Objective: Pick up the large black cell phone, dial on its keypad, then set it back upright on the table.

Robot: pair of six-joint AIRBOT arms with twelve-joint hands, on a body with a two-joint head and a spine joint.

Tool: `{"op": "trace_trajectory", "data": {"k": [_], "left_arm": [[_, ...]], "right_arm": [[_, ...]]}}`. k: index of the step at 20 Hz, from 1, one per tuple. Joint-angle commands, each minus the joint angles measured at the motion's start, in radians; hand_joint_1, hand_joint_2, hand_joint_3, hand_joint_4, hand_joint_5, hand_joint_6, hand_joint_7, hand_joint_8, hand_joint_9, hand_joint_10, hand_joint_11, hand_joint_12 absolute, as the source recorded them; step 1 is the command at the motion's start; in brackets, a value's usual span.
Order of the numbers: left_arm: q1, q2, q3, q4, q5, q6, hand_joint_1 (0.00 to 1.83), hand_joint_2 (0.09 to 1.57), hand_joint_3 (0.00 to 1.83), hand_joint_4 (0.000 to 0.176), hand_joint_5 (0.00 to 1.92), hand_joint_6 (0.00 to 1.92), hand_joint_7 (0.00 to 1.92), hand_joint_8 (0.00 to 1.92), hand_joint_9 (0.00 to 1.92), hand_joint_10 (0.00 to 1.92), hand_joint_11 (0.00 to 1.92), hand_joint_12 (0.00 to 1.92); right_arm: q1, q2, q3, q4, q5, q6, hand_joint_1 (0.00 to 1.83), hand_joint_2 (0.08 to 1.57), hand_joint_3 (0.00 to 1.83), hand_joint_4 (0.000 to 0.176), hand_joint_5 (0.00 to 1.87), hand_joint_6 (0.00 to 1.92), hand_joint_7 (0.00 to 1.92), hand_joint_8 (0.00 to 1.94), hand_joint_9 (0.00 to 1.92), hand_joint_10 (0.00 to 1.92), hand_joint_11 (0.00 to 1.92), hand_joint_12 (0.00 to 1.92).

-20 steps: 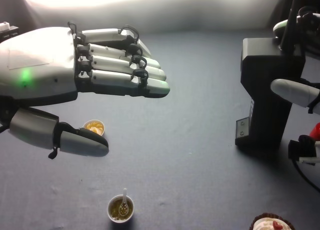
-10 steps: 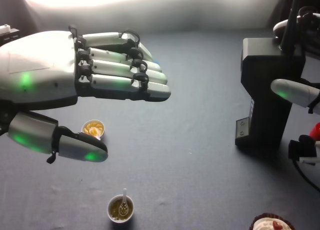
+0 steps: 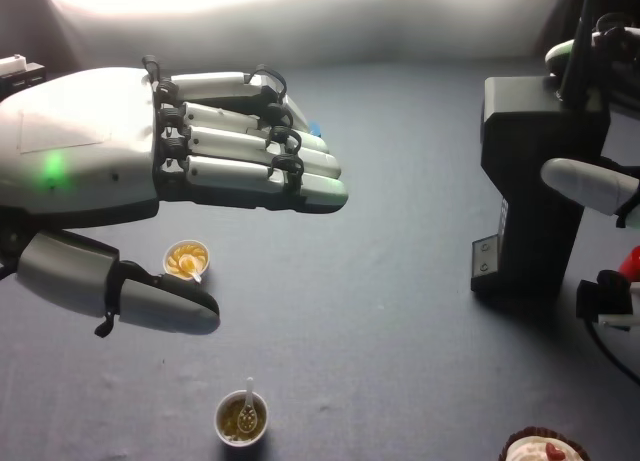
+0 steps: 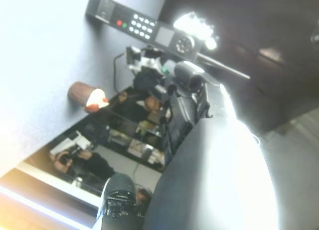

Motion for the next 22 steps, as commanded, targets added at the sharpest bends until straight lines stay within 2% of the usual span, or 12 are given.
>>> {"op": "trace_trajectory", "data": {"k": [1,2,3,5,9,13,14,18,19,21,22], "left_arm": [[-0.021,0.008,-0.007,-0.08,-0.09,0.001,0.08,1.25,0.0,0.0,0.27,0.0,0.33,0.0,0.35,0.0,0.02,0.86],[-0.021,0.01,-0.007,-0.08,-0.1,0.001,0.08,1.25,0.0,0.0,0.27,0.0,0.33,0.0,0.35,0.0,0.02,0.86],[-0.021,0.011,-0.007,-0.078,-0.102,0.001,0.09,1.24,0.0,0.0,0.27,0.0,0.33,0.0,0.35,0.0,0.02,0.86],[-0.019,0.011,-0.011,-0.068,-0.101,0.001,0.09,1.24,0.0,0.0,0.28,0.0,0.35,0.01,0.36,0.0,0.03,0.86],[-0.019,0.011,-0.014,-0.066,-0.104,0.001,0.08,1.25,0.0,0.0,0.29,0.0,0.36,0.0,0.38,0.01,0.05,0.87],[-0.019,0.012,-0.014,-0.069,-0.107,0.001,0.04,1.26,0.0,0.0,0.26,0.0,0.32,0.0,0.35,0.0,0.02,0.85],[-0.019,0.012,-0.014,-0.068,-0.108,0.001,0.03,1.27,0.01,0.002,0.27,0.0,0.32,0.0,0.35,0.0,0.02,0.85],[-0.019,0.015,-0.015,-0.065,-0.106,0.001,0.05,1.27,0.0,0.002,0.28,0.01,0.32,0.0,0.36,0.0,0.03,0.85],[-0.019,0.015,-0.015,-0.065,-0.105,0.001,0.05,1.26,0.0,0.001,0.28,0.01,0.34,0.01,0.36,0.0,0.04,0.85],[-0.019,0.015,-0.016,-0.068,-0.096,0.001,0.05,1.26,0.0,0.004,0.29,0.01,0.33,0.0,0.36,0.0,0.05,0.86],[-0.018,0.015,-0.016,-0.068,-0.095,0.0,0.06,1.25,0.0,0.007,0.29,0.0,0.33,0.0,0.36,0.0,0.05,0.86]], "right_arm": [[-0.001,0.014,0.009,0.001,0.116,0.008,1.46,1.17,0.0,0.0,0.9,0.8,0.74,1.33,0.72,1.48,0.85,1.54],[-0.001,0.014,0.009,0.001,0.116,0.007,1.48,1.17,0.0,0.0,0.9,0.8,0.74,1.32,0.71,1.46,0.86,1.55],[-0.001,0.014,0.009,0.001,0.116,0.007,1.38,1.18,0.0,0.0,0.92,0.86,0.75,1.36,0.75,1.51,0.81,1.43],[-0.002,0.014,0.011,0.001,0.116,0.005,1.36,1.18,0.0,0.0,0.91,0.87,0.76,1.36,0.77,1.5,0.79,1.36],[-0.003,0.013,0.017,0.009,0.116,0.004,1.36,1.17,0.0,0.0,0.89,0.9,0.8,1.32,0.81,1.45,0.82,1.31],[-0.003,0.012,0.016,0.009,0.116,0.004,1.36,1.2,0.0,0.0,0.85,0.95,0.77,1.38,0.75,1.52,0.77,1.38],[-0.003,0.012,0.016,0.009,0.116,0.004,1.36,1.18,0.0,0.0,0.88,0.9,0.8,1.32,0.78,1.49,0.78,1.38],[-0.003,0.012,0.016,0.008,0.116,0.003,1.36,1.18,0.0,0.0,0.85,0.94,0.81,1.31,0.78,1.49,0.78,1.39],[-0.003,0.012,0.016,0.008,0.116,0.003,1.36,1.18,0.0,0.0,0.8,1.04,0.82,1.27,0.8,1.47,0.79,1.39],[-0.003,0.012,0.016,0.008,0.116,0.002,1.37,1.17,0.0,0.0,0.79,1.02,0.87,1.19,0.87,1.45,0.84,1.42],[-0.003,0.012,0.016,0.008,0.115,0.002,1.36,1.18,0.0,0.0,0.75,1.08,0.85,1.21,0.88,1.45,0.85,1.44]]}}
